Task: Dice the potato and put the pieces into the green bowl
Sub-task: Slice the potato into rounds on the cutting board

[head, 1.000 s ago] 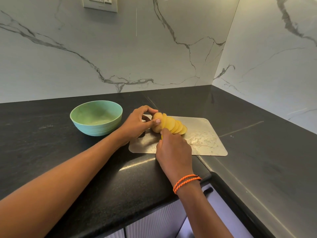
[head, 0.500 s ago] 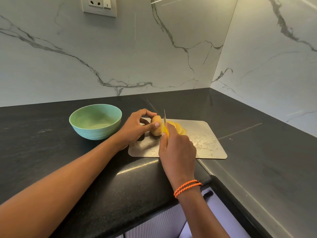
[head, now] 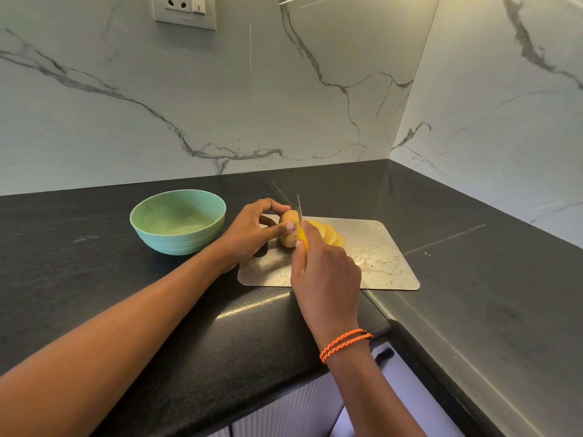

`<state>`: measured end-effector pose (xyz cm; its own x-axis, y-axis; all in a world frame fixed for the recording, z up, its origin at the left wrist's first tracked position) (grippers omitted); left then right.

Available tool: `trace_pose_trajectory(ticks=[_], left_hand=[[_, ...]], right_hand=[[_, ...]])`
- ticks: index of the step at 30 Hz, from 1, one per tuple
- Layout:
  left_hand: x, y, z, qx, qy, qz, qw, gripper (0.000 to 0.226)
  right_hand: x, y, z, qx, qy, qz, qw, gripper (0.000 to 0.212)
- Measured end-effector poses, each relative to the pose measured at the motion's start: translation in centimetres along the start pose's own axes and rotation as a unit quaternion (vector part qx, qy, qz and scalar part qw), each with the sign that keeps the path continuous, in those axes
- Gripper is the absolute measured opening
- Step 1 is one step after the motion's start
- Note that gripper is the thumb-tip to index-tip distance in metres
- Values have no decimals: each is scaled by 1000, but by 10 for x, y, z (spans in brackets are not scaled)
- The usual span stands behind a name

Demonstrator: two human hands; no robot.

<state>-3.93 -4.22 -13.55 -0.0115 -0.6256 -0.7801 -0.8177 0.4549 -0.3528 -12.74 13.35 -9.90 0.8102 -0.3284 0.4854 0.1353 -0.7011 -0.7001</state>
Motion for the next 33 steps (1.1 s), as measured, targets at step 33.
trace_pose_trajectory(ticks=[33], left_hand=[[0,2,0,-5,26,-52,998,32]], right_hand=[[-1,16,-1,105,-3,37,994,29]])
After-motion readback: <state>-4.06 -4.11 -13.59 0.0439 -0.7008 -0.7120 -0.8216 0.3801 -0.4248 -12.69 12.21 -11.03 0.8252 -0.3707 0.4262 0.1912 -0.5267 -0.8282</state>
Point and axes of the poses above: each hand's wrist, its own z-axis away from the middle knuckle, its own y-axis out of the palm, x = y × z, the point moved 6 cm from there along -z, towards the middle knuckle, and after that the axes turned 15 degrees about y, right-handed, at the moved point
